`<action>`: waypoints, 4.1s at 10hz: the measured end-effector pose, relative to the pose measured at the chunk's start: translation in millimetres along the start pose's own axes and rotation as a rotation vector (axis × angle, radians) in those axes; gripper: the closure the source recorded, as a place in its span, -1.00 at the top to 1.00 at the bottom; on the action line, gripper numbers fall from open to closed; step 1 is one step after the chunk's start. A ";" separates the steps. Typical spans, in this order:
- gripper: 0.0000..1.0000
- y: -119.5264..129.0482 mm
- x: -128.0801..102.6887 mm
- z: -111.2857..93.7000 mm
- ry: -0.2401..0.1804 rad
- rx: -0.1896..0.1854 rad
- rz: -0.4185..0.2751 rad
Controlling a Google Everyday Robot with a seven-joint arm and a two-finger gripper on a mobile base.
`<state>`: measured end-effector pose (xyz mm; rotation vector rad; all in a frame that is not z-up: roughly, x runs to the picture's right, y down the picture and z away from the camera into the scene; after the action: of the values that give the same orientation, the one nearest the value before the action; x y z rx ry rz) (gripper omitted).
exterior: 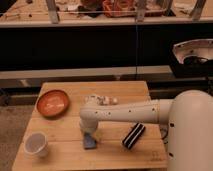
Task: Place the white sponge in the ceramic bowl
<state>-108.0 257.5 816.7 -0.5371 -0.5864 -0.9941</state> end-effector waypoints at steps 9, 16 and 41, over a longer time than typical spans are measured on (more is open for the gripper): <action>-1.00 -1.0 0.6 -2.4 0.002 0.002 0.001; -1.00 -0.7 0.6 -3.7 0.002 0.000 0.001; -1.00 -209.5 76.6 -69.1 0.104 0.012 -0.058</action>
<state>-246.8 72.5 849.4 -0.4574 -0.5174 -1.0658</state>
